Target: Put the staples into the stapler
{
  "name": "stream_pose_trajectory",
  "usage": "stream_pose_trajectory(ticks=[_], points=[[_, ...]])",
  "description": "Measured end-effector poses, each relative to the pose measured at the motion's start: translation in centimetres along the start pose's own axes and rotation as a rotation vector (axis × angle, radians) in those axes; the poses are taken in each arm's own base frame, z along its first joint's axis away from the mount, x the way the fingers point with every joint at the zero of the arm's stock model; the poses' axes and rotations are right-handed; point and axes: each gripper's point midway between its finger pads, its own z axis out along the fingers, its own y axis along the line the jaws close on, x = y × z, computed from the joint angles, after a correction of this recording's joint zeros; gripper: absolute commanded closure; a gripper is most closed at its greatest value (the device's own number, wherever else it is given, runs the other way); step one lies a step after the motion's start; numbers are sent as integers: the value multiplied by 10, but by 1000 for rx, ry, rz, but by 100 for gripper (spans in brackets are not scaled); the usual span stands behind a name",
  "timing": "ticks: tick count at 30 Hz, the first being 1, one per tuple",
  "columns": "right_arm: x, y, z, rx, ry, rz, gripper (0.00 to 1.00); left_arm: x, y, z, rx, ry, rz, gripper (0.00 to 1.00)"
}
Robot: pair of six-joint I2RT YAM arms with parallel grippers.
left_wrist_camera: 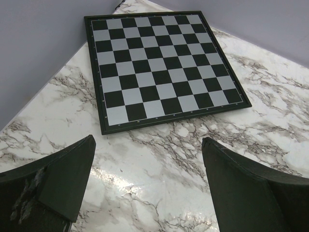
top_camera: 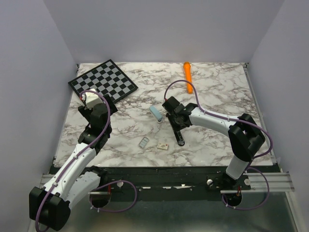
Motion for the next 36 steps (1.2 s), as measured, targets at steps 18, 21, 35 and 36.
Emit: stream_pose_trajectory(ticks=[18, 21, 35, 36], points=[[-1, 1, -1, 8, -6, -5, 66, 0, 0, 0, 2, 0, -1, 1], [-1, 1, -1, 8, -6, -5, 66, 0, -1, 0, 6, 2, -1, 1], [-1, 2, -1, 5, -7, -9, 67, -1, -2, -1, 16, 0, -5, 1], [-1, 2, -1, 5, -7, -9, 67, -1, -2, -1, 16, -1, -6, 1]])
